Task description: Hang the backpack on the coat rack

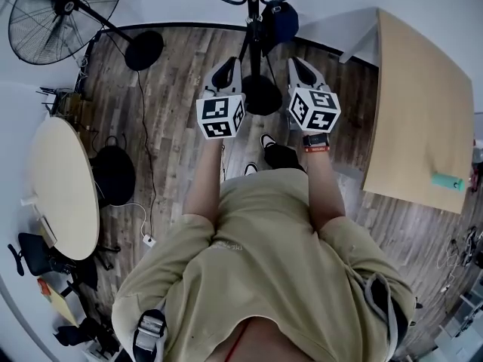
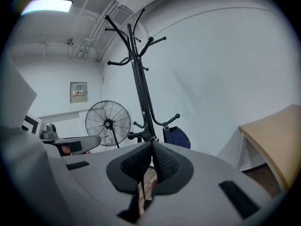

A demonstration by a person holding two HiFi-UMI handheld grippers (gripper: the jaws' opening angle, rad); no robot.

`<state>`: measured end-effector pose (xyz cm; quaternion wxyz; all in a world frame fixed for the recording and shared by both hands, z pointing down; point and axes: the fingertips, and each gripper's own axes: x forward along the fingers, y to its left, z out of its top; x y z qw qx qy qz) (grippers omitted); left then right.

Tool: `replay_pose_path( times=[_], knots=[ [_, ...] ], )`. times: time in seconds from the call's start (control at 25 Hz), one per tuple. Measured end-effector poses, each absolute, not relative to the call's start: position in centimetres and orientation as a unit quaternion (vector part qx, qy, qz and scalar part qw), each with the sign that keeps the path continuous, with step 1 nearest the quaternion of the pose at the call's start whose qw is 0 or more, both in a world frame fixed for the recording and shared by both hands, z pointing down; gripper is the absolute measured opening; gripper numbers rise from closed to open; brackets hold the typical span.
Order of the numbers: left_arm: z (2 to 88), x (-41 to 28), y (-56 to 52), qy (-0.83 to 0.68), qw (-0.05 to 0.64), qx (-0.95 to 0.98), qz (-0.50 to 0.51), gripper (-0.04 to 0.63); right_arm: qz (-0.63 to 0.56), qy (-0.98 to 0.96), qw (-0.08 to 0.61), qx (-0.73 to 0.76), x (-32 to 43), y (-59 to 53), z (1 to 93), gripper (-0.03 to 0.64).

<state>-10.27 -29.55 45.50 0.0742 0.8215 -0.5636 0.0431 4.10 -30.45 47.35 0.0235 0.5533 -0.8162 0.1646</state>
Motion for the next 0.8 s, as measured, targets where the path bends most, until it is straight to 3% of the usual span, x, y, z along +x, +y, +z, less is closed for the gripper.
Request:
replay_pose_path(
  times=[0.8],
  knots=[
    [45.6, -9.8, -30.1, -0.573, 0.073, 0.816, 0.032, 0.025, 0.123, -0.826, 0.024, 0.550, 5.2, -31.1, 46.1, 0.015]
  ],
)
